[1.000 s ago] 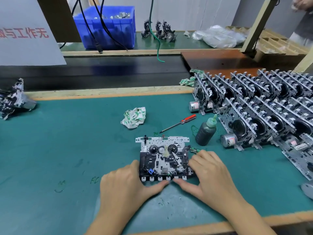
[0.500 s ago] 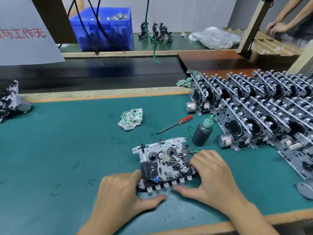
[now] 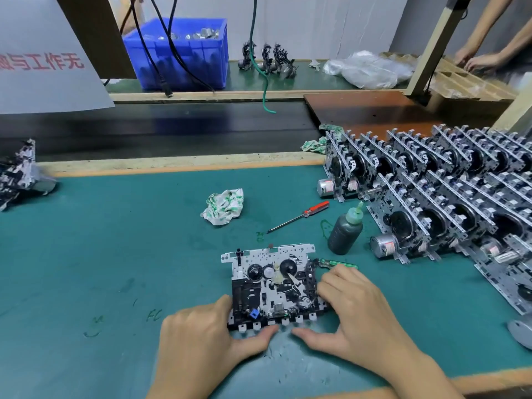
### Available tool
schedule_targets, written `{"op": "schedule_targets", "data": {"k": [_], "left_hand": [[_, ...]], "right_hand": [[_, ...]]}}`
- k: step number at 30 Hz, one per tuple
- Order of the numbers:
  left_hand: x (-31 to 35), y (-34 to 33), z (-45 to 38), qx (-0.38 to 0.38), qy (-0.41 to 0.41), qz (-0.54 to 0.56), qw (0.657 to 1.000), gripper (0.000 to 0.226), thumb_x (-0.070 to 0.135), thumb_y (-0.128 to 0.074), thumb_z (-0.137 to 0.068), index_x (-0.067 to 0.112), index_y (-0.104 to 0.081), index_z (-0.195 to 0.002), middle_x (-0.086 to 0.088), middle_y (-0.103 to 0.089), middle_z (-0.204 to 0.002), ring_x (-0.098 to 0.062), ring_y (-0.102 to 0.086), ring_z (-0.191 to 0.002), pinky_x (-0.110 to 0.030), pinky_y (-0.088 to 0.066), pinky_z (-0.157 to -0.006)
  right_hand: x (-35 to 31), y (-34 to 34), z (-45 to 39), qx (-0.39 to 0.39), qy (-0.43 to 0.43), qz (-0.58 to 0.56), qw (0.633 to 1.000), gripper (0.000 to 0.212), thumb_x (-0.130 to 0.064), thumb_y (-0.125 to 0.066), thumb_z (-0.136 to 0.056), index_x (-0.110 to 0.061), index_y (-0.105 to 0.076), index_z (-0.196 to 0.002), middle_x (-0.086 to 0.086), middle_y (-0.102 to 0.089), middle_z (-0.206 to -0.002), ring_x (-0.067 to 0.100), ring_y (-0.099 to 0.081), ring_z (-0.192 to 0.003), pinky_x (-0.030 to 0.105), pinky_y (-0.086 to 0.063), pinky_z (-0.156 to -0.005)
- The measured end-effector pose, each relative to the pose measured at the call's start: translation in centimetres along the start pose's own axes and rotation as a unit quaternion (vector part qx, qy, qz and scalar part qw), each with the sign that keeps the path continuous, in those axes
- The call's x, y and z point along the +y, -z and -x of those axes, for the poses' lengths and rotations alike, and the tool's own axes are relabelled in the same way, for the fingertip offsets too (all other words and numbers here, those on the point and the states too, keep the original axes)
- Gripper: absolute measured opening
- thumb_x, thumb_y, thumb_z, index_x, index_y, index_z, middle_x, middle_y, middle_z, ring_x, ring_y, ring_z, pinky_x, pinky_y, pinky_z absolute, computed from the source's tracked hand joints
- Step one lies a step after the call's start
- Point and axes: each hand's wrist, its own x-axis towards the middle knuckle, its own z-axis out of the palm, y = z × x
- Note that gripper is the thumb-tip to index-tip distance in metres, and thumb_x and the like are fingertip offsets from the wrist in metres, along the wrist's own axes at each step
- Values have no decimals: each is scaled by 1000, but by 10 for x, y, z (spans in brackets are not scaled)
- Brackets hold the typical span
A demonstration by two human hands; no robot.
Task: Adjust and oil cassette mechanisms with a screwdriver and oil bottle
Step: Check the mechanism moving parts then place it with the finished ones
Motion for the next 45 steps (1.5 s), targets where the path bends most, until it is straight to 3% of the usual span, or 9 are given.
{"op": "schedule_targets", "data": {"k": [5,8,14,22,27,32,38,42,45], "left_hand": [[-8,1,-4,-15,-43,13,999,73,79,-34,-78,16,-39,-43,1,-32,-31,-18,-37,-25,-19,-27,-31],[-16,6,-5,-54,-99,37,993,62,78,-45,-72,20,-39,-51,6,-37,-35,-14,-39,-29,-16,-30,-30],[-14,2,-5,12,-127,-20,992,70,62,-27,-93,13,-43,-46,2,-32,-35,-19,-33,-27,-15,-20,-32],[-8,5,-5,-46,-61,7,997,69,85,-43,-61,18,-36,-47,3,-35,-32,-17,-40,-26,-19,-24,-34],[-2,1,-5,-12,-25,0,1000,69,78,-44,-67,14,-38,-41,-1,-32,-29,-19,-36,-24,-19,-23,-34],[-17,4,-8,-88,-56,43,994,73,89,-37,-62,17,-43,-48,4,-40,-32,-15,-44,-29,-23,-35,-32],[-20,3,-7,-62,-99,9,993,54,61,-48,-71,13,-42,-46,3,-37,-32,-20,-39,-26,-16,-28,-33],[-19,4,-9,-49,-106,11,993,60,66,-40,-80,16,-37,-47,3,-38,-32,-20,-39,-27,-17,-27,-33],[-16,7,-9,-61,-94,30,993,59,81,-42,-68,25,-27,-57,4,-40,-33,-17,-44,-28,-20,-30,-33]], "right_hand": [[0,1,1,4,10,-16,1000,53,-63,-61,-71,-15,-46,-55,-6,-44,-58,14,-40,-59,25,-34,-57],[-2,-1,3,26,6,5,1000,50,-58,-58,-74,-14,-48,-53,-5,-44,-54,16,-43,-55,25,-36,-51],[0,2,5,13,3,-39,999,51,-60,-66,-68,-15,-44,-56,-5,-42,-57,14,-39,-58,25,-35,-49],[-3,0,5,10,-17,-5,1000,52,-61,-56,-75,-14,-47,-54,-6,-43,-55,15,-42,-54,26,-37,-42],[-4,3,6,3,-26,-44,999,54,-64,-61,-69,-15,-42,-55,-7,-39,-56,13,-38,-55,26,-32,-46],[-7,2,5,6,-29,-46,999,49,-55,-58,-75,-14,-41,-54,-7,-32,-53,12,-33,-51,22,-26,-47],[-7,3,5,-9,-43,-79,996,47,-54,-61,-69,-18,-34,-58,-10,-27,-56,12,-31,-52,22,-21,-50],[-7,5,4,-10,-38,-89,995,45,-53,-61,-68,-21,-29,-62,-11,-25,-57,11,-28,-52,20,-18,-51],[-9,4,3,2,-35,-62,997,43,-52,-58,-70,-22,-29,-64,-12,-24,-58,10,-27,-52,19,-18,-52]]}}
